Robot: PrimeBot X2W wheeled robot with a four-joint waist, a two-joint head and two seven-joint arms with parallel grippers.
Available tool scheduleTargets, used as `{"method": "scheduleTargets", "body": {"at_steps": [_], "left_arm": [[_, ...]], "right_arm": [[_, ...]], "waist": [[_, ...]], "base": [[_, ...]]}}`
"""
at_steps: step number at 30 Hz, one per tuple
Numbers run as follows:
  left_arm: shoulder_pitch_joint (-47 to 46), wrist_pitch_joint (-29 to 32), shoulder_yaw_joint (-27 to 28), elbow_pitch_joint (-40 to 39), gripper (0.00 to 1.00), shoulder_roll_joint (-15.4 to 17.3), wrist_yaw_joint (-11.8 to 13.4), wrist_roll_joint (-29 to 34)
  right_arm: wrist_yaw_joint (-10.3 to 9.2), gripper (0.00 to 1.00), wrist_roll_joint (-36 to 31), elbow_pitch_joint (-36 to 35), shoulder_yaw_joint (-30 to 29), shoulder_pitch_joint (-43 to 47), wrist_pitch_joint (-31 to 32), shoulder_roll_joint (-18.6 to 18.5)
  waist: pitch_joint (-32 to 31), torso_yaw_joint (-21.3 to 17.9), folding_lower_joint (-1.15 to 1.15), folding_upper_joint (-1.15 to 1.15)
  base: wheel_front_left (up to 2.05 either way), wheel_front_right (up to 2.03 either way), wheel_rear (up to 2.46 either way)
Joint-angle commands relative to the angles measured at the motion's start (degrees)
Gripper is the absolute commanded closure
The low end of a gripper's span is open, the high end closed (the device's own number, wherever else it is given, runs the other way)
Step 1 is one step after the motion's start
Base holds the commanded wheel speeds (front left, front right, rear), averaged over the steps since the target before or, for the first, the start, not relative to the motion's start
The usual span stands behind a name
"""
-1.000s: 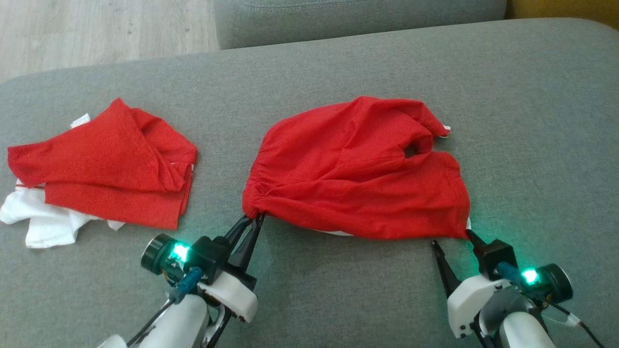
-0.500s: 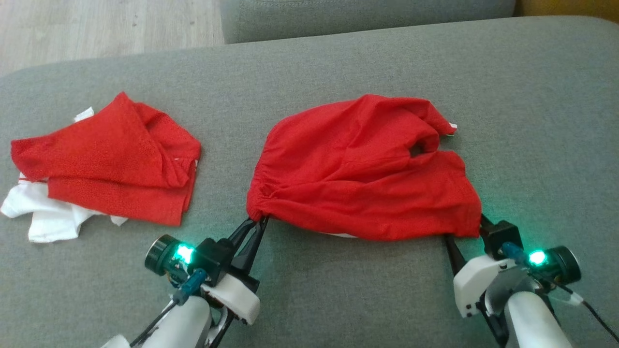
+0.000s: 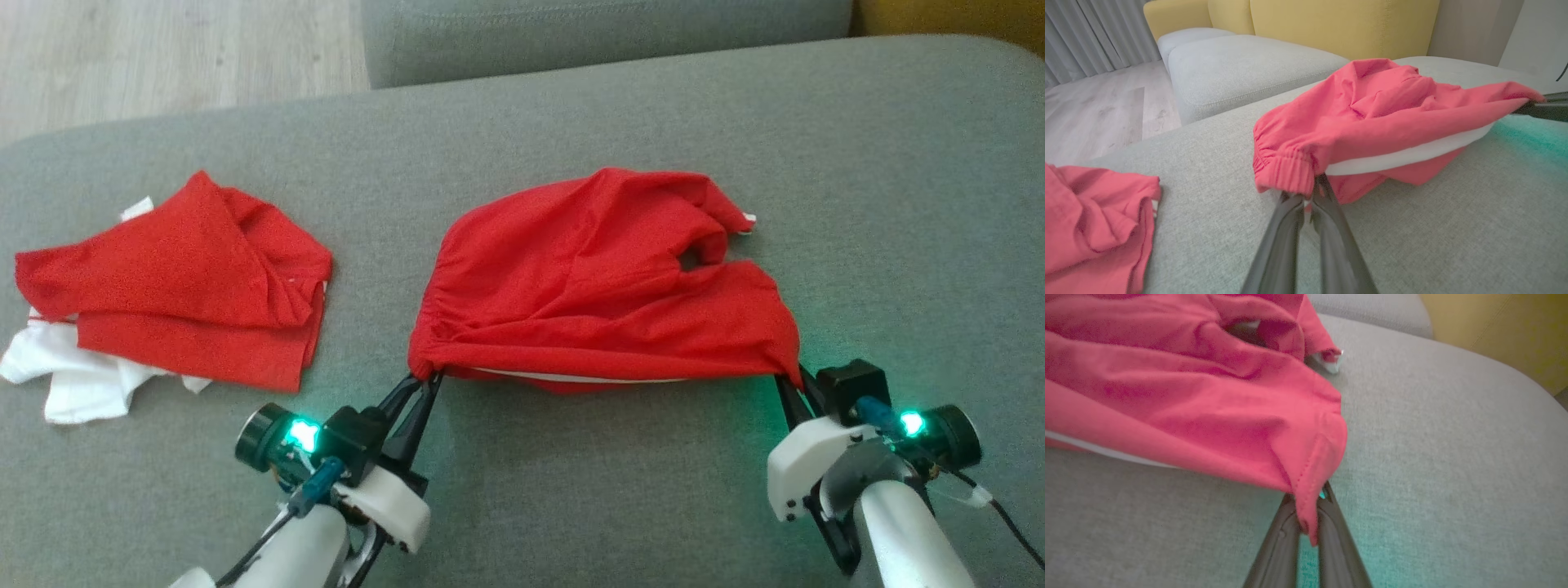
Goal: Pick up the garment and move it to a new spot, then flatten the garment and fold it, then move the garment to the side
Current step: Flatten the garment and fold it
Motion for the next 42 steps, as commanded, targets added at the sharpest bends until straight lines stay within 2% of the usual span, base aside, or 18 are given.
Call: {"method": "scheduleTargets", "body": {"at_steps": [1, 9, 18, 25, 29, 32, 37, 42], "left_arm": [[-2.69, -0.58, 1.77, -1.15, 1.00, 1.70, 0.38, -0.27], [-7.09, 1.56, 0.44, -1.96, 1.00, 4.58, -0.55, 1.09], [-22.97, 8.93, -1.92, -4.52, 1.00, 8.86, -2.12, -1.00], [-34.54, 11.17, -3.47, -5.25, 1.00, 11.97, -2.21, -5.11], [-34.68, 12.12, -4.02, -6.33, 1.00, 12.50, -2.22, -6.74], [-31.61, 14.30, -7.41, -8.50, 1.00, 13.04, -2.22, -8.87], [-27.70, 16.28, -10.43, -13.09, 1.00, 15.41, -2.22, -10.93], [-28.43, 18.73, -12.65, -15.98, 1.00, 17.72, -2.22, -12.93]], "right_arm": [[-0.04, 1.00, 1.35, -3.19, 1.77, -1.13, -0.48, -0.50], [-0.04, 1.00, 8.61, -10.10, 6.00, -3.99, 2.70, -4.18], [-0.04, 1.00, 16.63, -16.42, 11.00, -16.97, 9.01, -11.85], [-0.04, 1.00, 17.50, -16.47, 10.80, -27.37, 6.73, -13.02], [-0.04, 1.00, 18.00, -16.39, 11.10, -26.22, 7.64, -13.04], [-0.04, 1.00, 19.53, -17.07, 13.09, -22.59, 10.22, -13.61], [-0.04, 1.00, 20.87, -18.63, 13.15, -18.26, 13.17, -15.48], [-0.04, 1.00, 22.37, -19.44, 13.61, -18.95, 15.91, -16.56]], "waist": [[-1.19, -0.54, 0.00, 0.00], [-4.28, -0.65, 0.00, 0.00], [-7.30, -0.47, 0.00, 0.00], [-8.62, -0.90, 0.00, 0.00], [-9.37, -0.81, 0.00, 0.00], [-9.44, -0.80, 0.00, 0.00], [-8.69, -0.82, 0.00, 0.00], [-6.36, -1.24, 0.00, 0.00]], "base": [[0.00, 0.00, 0.00], [0.00, 0.00, 0.00], [0.00, 0.00, 0.00], [0.00, 0.00, 0.00], [0.00, 0.00, 0.00], [0.00, 0.00, 0.00], [0.00, 0.00, 0.00], [0.00, 0.00, 0.00]]}}
